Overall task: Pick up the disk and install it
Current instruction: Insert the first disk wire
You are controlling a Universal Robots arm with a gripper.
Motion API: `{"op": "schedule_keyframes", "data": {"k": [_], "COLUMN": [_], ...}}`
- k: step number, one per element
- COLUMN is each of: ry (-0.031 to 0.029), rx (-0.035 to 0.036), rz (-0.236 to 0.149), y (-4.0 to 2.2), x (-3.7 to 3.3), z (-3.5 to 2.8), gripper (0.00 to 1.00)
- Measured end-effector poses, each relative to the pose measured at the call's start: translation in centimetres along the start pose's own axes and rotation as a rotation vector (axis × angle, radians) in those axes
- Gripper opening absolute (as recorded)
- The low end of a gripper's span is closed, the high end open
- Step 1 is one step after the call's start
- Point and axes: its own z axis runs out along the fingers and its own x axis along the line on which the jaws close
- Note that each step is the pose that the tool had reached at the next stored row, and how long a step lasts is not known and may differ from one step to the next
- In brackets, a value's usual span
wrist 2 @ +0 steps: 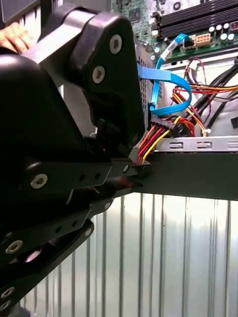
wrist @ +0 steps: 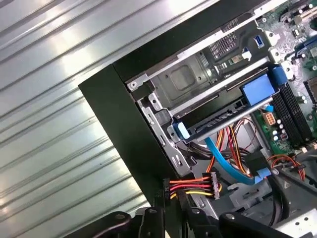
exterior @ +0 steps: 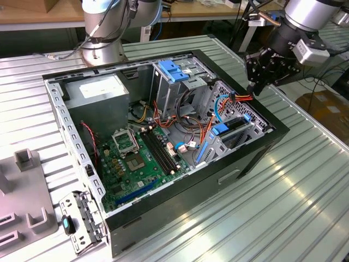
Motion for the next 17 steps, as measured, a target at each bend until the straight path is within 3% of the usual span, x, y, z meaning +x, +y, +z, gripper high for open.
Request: {"op": "schedule_keyframes", "data": {"k": [2, 4, 5, 8, 12, 15, 17], "ry": [0.0016, 0.0054, 0.0159, 0.0316, 0.0357, 0.0521, 0.0568], "rx": [-0.0039, -0.0089, -0.016, -0.0329, -0.035, -0.0318, -0.0329], "rz": [-0.01, -0.021, -0.029, -0.033, -0.037, -0.038, -0.038], "y": [0.02, 0.02, 0.02, 0.03, 0.1, 0.11, -0.01], "x": [0.0, 0.01, 0.01, -0.01, -0.12, -0.46, -0.52], "z": [0.03, 0.04, 0.05, 0.07, 0.24, 0.5, 0.61], "gripper": [0.31, 0.31, 0.31, 0.31, 0.31, 0.31, 0.31]}}
